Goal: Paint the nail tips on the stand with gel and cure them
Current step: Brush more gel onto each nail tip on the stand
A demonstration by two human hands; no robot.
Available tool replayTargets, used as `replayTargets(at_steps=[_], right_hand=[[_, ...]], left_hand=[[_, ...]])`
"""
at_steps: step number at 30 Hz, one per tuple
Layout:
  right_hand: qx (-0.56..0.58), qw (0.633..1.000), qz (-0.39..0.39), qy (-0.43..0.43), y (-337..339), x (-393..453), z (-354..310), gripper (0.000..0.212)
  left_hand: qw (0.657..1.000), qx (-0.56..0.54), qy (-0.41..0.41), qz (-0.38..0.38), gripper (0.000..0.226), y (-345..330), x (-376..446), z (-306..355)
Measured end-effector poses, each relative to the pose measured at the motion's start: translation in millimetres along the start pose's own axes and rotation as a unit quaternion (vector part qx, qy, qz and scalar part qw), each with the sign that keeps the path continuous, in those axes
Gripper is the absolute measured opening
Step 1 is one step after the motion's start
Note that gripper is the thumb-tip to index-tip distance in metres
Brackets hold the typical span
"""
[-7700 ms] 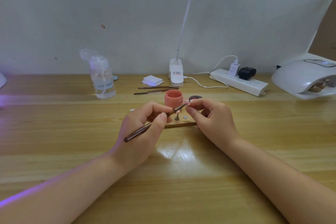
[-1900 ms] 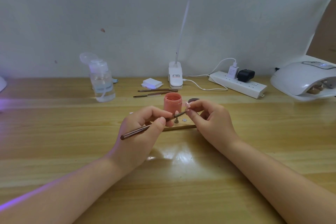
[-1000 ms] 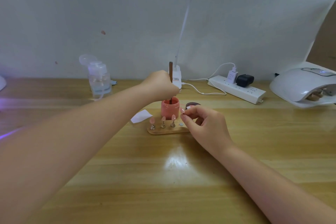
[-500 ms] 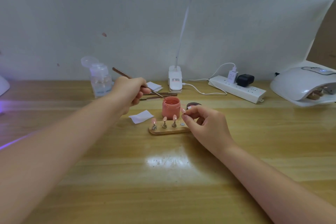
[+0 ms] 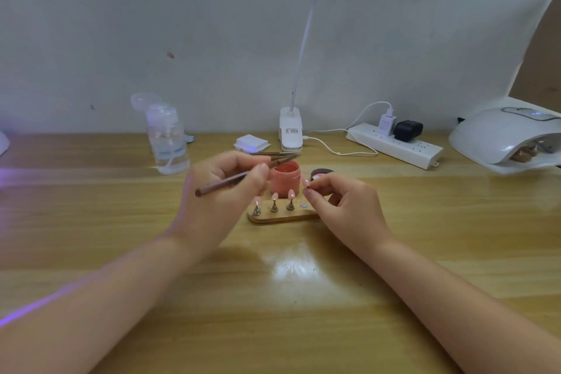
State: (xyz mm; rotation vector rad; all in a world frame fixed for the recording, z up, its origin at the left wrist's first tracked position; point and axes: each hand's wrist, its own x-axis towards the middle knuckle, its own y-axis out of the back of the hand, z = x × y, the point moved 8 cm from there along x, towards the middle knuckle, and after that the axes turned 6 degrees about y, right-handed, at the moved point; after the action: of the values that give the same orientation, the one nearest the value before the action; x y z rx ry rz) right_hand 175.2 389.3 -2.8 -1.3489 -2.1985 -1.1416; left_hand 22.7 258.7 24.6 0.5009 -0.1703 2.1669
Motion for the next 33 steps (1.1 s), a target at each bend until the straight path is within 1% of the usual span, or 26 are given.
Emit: replayTargets(at_steps=[2, 4, 9, 13, 18, 22, 27, 30, 33], right_hand=[[-0.002, 1.000, 0.002, -0.001, 0, 0, 0, 0.015], [-0.005, 1.000, 0.003, -0.002, 0, 1, 1, 0.014], [-0.018, 1.000, 0.004, 0.006, 1, 0, -2, 0.006], [-0.022, 1.000, -0.001, 0.005, 1, 0, -2, 0.004], [-0.028, 1.000, 0.001, -0.001, 1, -1, -1, 0.003], [-0.029, 1.000, 0.004, -0.002, 2, -1, 0, 0.002], [-0.028, 1.000, 0.003, -0.004, 1, 0, 3, 0.002], [-0.021, 1.000, 0.005, -0.006, 0, 0, 3, 0.004], [-0.018, 1.000, 0.007, -0.005, 1, 0, 4, 0.006]], left_hand=[[0.997, 0.059, -0.036, -0.021, 0.012, -9, -15, 2], [0.993, 0.107, -0.051, -0.032, 0.014, -14, -23, 0], [0.984, 0.151, -0.089, -0.036, 0.017, -19, -29, 2], [0.982, 0.155, -0.106, -0.027, 0.018, -19, -32, 6], [0.983, 0.154, -0.100, -0.023, 0.018, -18, -32, 4], [0.982, 0.151, -0.105, -0.039, 0.011, -17, -33, 3], [0.984, 0.143, -0.100, -0.028, 0.013, -16, -33, 5], [0.983, 0.149, -0.096, -0.041, 0.020, -20, -32, 4], [0.983, 0.145, -0.095, -0.057, 0.013, -21, -33, 2]])
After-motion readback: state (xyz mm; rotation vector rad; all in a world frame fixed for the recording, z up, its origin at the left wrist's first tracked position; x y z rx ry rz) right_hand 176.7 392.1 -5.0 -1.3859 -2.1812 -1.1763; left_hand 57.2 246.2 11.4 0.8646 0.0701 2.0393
